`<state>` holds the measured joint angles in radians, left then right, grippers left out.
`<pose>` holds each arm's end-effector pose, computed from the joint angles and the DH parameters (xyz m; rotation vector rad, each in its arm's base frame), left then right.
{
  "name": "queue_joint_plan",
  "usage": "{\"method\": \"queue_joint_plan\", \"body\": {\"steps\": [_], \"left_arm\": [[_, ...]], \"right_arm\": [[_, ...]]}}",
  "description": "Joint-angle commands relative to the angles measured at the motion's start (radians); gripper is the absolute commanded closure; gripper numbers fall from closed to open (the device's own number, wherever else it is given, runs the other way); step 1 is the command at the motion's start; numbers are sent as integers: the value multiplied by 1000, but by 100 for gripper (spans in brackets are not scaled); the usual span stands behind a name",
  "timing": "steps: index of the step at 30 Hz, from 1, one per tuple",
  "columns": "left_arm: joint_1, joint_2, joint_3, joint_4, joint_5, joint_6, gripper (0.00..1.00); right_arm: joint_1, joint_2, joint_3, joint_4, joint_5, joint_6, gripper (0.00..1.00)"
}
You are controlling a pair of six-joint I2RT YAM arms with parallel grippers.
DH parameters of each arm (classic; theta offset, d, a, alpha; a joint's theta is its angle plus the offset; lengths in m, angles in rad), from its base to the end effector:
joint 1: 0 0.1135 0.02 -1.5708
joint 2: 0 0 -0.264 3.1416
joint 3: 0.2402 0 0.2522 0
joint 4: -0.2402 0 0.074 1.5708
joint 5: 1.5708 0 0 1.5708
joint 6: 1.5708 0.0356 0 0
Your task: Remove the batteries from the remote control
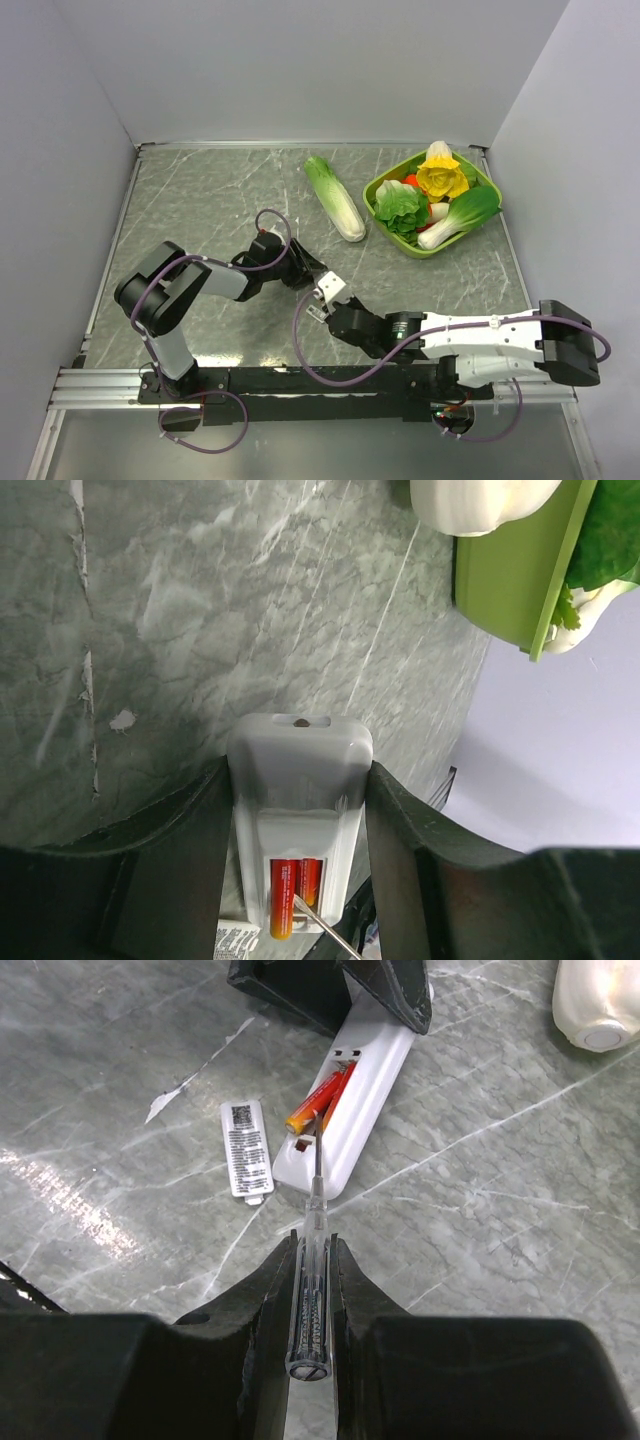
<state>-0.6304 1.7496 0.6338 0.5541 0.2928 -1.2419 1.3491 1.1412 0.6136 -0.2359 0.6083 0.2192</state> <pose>0.2524 -0.1969 0.1221 -0.5464 2.3928 -1.3017 0.0696 0.2164 0.2107 -0.9118 1.9794 0.1715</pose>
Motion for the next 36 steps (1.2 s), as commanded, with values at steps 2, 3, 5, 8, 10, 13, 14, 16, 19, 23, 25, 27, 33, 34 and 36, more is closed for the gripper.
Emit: {"method": "queue_joint_plan", "body": {"steps": [2,3,5,8,10,13,14,16,19,23,25,27,33,34,36], "left_arm": [[-9,-39,15,26,-12,9,99],[-9,-39,15,27,-11,7,99],[-11,-38,14,33,-9,4,99],[-14,-33,17,36,-7,2,99],[-14,-32,17,40,-7,1,99],[-17,-32,17,40,-7,1,99],[-17,-32,15,38,-6,1,99],[-17,-33,17,37,-6,2,99],[-17,-32,17,35,-7,2,99],[-17,-27,15,33,-7,4,99],[-17,-27,15,36,-6,4,99],[-17,-27,17,36,-7,4,99],[-17,-32,20,23,-11,9,99],[-17,-33,21,18,-12,10,99],[-17,-33,26,9,-14,18,99]], "right_arm": [[7,19,32,3,41,-11,100],[5,22,31,19,41,-17,100],[7,29,32,30,42,-24,100],[7,46,38,47,45,-38,100],[7,57,37,72,44,-49,100],[7,69,32,108,38,-66,100],[7,74,34,115,36,-72,100],[7,84,40,122,36,-73,100],[7,98,40,138,41,-84,100],[7,106,48,136,50,-87,100],[5,101,38,150,47,-93,100],[7,95,31,173,44,-107,100],[7,104,40,156,41,-101,100],[7,103,41,155,42,-100,100],[8,91,38,155,42,-98,100]]}}
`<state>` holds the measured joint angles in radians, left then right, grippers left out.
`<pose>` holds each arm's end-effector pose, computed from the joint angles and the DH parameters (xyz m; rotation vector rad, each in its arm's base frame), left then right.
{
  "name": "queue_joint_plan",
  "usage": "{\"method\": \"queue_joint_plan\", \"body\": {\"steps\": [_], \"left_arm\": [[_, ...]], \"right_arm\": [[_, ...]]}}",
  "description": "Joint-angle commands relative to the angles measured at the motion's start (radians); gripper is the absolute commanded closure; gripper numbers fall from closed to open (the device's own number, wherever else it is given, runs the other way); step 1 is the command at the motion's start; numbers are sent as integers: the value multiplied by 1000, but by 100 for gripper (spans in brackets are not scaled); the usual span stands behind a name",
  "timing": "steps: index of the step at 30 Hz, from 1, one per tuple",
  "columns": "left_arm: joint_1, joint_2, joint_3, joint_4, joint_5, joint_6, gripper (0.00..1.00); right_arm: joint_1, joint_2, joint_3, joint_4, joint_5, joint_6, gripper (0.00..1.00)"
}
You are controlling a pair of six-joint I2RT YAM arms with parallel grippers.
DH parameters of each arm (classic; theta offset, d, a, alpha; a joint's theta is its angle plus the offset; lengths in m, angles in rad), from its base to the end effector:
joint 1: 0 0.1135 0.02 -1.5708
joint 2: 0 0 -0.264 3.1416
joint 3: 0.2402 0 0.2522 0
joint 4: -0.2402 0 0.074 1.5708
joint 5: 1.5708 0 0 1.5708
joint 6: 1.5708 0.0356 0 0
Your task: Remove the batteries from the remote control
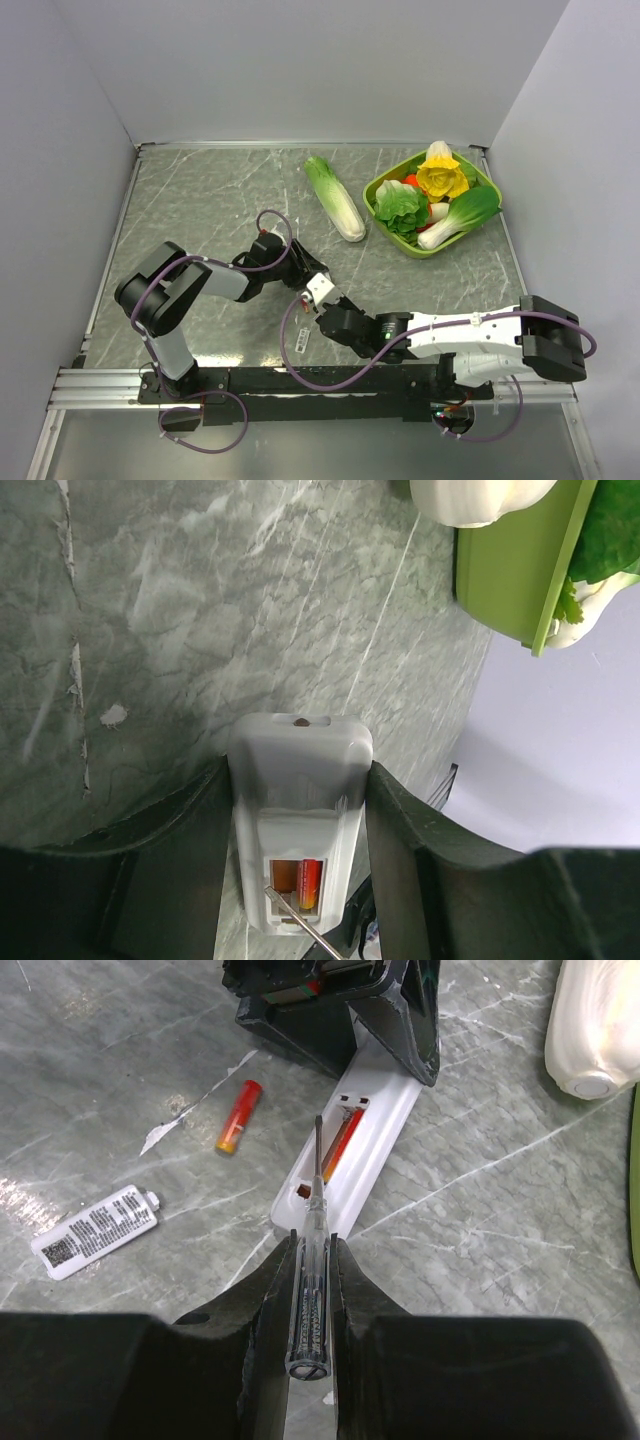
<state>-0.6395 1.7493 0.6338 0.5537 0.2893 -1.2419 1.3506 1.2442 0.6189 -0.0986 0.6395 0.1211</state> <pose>0.2507 -0.1991 0.1221 -0.5382 2.3963 -1.3023 0.0744 0.2353 0.2009 -0.9597 1.9054 0.1205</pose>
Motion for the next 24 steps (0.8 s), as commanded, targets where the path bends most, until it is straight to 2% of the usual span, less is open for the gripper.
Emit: {"method": "queue_joint_plan", "body": {"steps": [1,7,11,12,15,21,24], "left_arm": [[-6,-31,33,-4,-6,19,99],[12,-76,90,-95,-18,70,99],[29,-128,229,-375,-84,185,99],[34,-134,284,-487,-113,203,99],[58,-168,366,-720,-200,274,99],[150,-283,414,-1036,-286,398,99],[172,-306,385,-1112,-286,427,99]], "right_arm": [[5,-20,30,16,11,0,100],[8,-132,-7,31,-81,2,100],[7,-276,-79,94,-216,9,100],[7,-296,-99,94,-253,9,100],[13,-365,-128,94,-281,40,100],[15,-476,-182,77,-284,78,100],[12,-497,-203,94,-255,92,100]]}}
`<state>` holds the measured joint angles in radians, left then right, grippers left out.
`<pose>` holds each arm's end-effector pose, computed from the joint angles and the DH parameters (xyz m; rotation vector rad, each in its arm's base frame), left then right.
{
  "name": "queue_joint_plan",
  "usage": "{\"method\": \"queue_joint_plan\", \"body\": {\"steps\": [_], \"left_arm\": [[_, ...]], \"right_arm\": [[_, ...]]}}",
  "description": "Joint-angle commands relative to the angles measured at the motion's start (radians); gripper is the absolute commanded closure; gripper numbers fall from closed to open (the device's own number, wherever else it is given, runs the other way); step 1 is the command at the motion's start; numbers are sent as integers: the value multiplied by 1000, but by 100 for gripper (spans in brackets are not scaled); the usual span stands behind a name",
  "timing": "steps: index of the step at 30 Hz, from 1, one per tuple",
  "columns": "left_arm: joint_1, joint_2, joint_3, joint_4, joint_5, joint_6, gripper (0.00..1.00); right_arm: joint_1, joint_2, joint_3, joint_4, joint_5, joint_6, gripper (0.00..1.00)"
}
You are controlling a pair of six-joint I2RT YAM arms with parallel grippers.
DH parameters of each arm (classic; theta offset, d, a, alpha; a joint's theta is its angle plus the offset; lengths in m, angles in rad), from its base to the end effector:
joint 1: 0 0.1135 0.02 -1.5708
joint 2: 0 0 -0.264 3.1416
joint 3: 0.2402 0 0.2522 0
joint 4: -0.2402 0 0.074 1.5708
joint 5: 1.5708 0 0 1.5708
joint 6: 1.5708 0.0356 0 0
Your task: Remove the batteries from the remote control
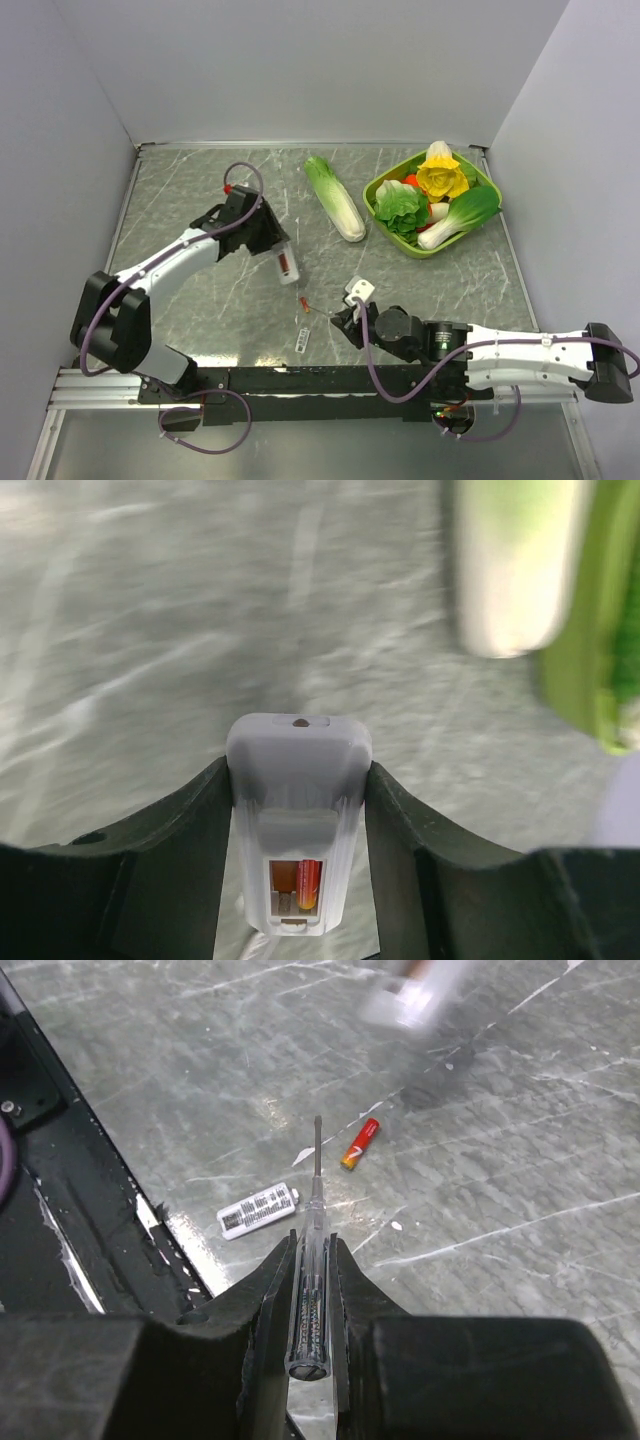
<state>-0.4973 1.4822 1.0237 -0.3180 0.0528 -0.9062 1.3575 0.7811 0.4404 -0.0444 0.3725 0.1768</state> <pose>0.2812 -0.1548 0.2451 -0.4751 2.4263 -0.7193 0.0514 0.1759 0.2338 -0.8886 1.7753 0.6537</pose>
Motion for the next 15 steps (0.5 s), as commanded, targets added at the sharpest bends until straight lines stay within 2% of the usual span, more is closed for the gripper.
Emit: {"method": "queue_joint_plan", "body": {"steps": [1,5,15], "left_arm": [[31,-43,-22,-251,-51,95,99],[32,-23,-105,-245,-39,92,99],[37,67,-151,-218,-39,43,99]], "right_arm": [[6,-25,-25,40,11,30,100],[6,43,24,67,3,-2,100],[2,242,198,49,10,-86,100]]}}
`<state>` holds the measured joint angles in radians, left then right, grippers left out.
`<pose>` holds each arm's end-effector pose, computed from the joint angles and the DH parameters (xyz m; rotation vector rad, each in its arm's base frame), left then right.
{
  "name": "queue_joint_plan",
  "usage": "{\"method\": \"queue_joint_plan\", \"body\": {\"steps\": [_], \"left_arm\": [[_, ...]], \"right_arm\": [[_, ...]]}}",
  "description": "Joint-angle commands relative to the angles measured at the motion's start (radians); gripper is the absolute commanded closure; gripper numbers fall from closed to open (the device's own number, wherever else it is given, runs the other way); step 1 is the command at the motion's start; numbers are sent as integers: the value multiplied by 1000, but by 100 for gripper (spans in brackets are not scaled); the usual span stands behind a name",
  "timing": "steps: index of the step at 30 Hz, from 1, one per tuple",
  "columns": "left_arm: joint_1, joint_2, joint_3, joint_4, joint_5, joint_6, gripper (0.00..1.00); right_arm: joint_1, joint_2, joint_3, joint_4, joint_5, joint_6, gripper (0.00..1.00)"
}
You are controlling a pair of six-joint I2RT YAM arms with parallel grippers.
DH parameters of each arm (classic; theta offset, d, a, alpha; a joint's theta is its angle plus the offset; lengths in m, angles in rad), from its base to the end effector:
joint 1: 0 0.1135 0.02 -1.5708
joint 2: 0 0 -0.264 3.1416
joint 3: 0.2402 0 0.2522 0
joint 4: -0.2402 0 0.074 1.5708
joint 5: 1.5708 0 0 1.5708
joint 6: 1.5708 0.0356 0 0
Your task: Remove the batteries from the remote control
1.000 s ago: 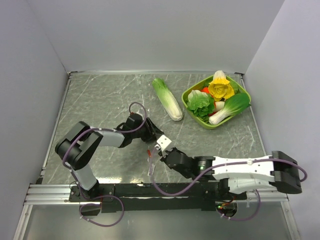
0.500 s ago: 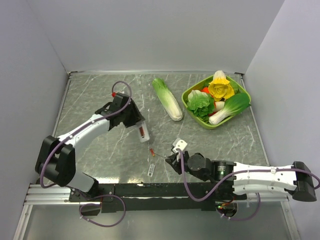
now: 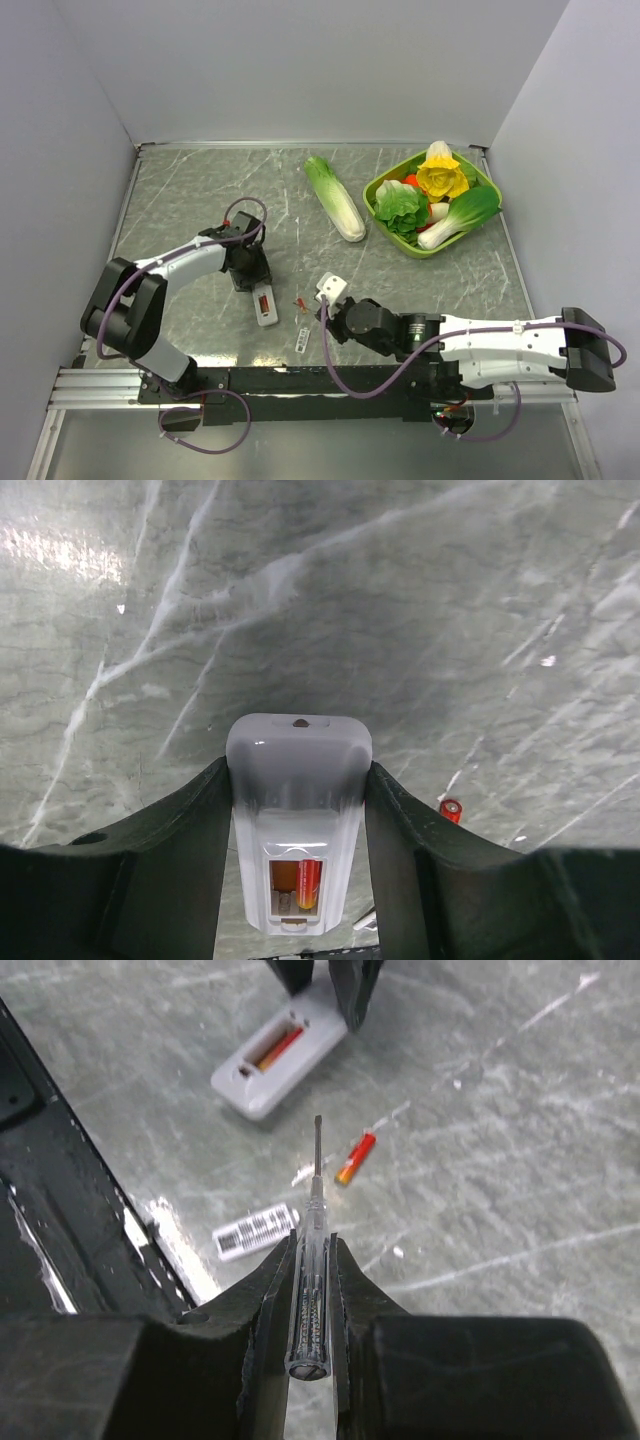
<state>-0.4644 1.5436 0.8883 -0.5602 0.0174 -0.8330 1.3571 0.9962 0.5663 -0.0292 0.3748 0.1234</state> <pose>0.2516 -0.1267 0.1729 -0.5180 2.8031 -0.3290 0.0594 0.2125 0.2401 -0.9781 1.7921 0.5656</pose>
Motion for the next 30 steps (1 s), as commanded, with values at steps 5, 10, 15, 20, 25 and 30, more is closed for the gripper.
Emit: {"method": "queue_joint_plan", "body": {"steps": [5,10,15,20,25,30], "left_arm": [[36,-17,-87,104,35,-113,99],[87,-42,-147,163,90,-210,99],[115,-51,-198,126,61,-282,86],[115,-100,-221,77,7,-371,33],[113,-194,-212,2,-43,-436,10],[116,-278,-178,12,-92,-372,12]], "right_arm": [[4,45,67,69,-42,-33,100],[4,137,72,141,-122,10,100],[2,128,41,172,-123,22,100],[4,125,20,196,-126,19,100],[4,170,0,229,-149,42,100],[4,189,-16,258,-183,65,100]]}}
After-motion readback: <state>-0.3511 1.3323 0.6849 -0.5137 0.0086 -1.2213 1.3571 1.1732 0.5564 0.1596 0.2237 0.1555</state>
